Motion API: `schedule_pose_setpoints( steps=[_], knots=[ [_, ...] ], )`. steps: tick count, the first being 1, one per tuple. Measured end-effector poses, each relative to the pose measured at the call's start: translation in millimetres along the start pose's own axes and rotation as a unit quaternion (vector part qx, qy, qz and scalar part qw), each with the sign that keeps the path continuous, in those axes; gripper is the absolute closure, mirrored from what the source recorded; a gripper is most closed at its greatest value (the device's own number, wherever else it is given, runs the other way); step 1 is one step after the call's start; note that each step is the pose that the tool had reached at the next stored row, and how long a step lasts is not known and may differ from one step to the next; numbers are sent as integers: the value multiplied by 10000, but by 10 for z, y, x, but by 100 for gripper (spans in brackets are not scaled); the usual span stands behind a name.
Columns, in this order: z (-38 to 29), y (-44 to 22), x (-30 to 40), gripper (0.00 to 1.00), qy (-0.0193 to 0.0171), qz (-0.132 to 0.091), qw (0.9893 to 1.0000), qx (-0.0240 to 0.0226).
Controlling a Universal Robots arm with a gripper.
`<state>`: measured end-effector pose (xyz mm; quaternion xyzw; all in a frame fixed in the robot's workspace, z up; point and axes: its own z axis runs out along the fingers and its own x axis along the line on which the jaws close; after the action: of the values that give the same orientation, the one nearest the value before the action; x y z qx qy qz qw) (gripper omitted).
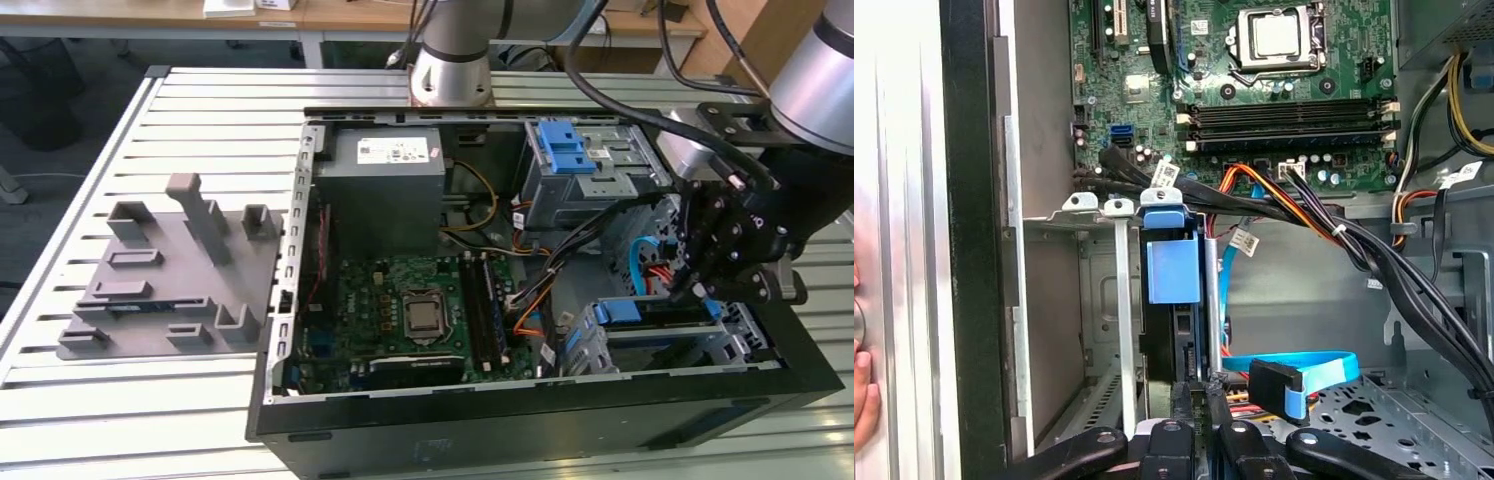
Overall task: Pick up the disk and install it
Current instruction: 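Insert the first disk wire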
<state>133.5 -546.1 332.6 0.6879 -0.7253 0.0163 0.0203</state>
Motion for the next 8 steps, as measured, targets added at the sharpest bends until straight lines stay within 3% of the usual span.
schedule_pose_setpoints(
  steps=[8],
  knots=[
    [21, 0, -1, 84, -4, 0, 10000, -1]
  ],
)
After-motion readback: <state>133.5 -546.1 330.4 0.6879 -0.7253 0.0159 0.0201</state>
